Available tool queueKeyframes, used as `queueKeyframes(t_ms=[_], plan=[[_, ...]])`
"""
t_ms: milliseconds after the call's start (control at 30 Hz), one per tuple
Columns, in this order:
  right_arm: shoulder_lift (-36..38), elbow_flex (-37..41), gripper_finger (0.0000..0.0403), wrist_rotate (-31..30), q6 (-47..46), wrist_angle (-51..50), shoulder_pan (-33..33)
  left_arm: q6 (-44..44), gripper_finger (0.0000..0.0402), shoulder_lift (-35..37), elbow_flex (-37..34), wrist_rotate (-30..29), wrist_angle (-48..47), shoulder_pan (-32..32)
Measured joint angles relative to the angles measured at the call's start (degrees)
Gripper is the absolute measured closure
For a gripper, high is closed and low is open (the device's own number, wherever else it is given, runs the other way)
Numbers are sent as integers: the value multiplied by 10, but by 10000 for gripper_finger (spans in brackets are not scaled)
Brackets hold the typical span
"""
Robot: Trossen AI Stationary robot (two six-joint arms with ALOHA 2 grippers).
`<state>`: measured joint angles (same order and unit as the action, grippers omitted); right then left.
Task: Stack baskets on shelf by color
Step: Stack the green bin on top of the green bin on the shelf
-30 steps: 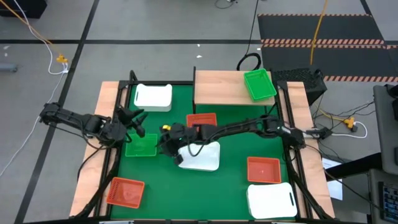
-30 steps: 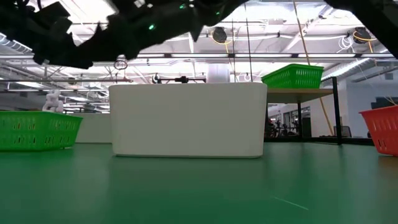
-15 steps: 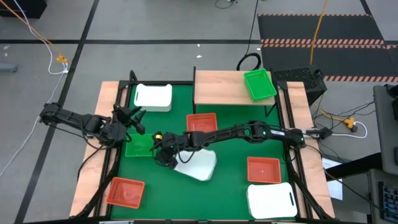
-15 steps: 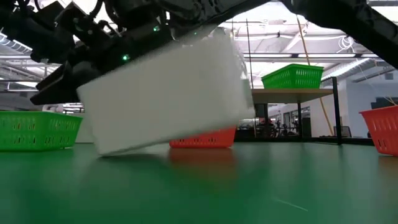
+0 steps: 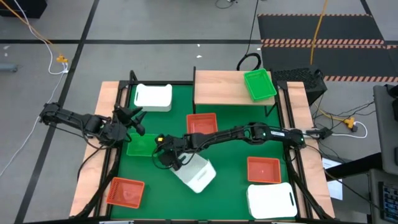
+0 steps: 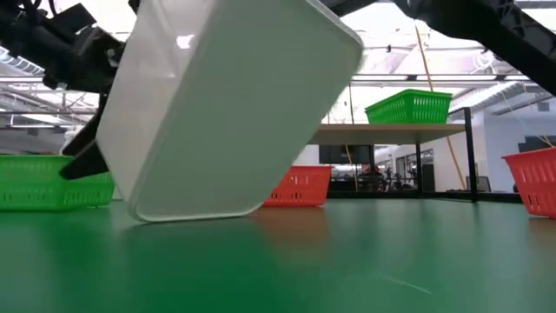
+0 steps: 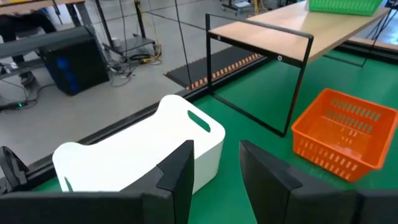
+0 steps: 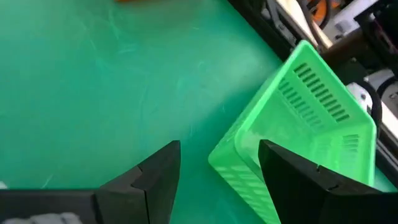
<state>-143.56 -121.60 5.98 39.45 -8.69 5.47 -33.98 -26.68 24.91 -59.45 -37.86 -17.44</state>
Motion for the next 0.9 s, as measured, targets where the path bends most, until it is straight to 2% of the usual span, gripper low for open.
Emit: queueKeyframes(t_ms=[300, 400, 567, 767, 900], plan=[[106, 4, 192, 3, 2, -137, 6, -52, 271, -1, 0, 12, -45, 0], [114, 20, 192, 6, 10, -105, -1, -53, 271, -1, 0, 13, -44, 0], [83, 43, 193, 46, -6, 22, -22, -58, 271, -1, 0, 12, -44, 0], [54, 73, 193, 40, 48, 33, -38, -58, 271, -1, 0, 9, -44, 0], [61, 73, 193, 1, 76, 48, -46, -56, 271, -1, 0, 9, -45, 0]])
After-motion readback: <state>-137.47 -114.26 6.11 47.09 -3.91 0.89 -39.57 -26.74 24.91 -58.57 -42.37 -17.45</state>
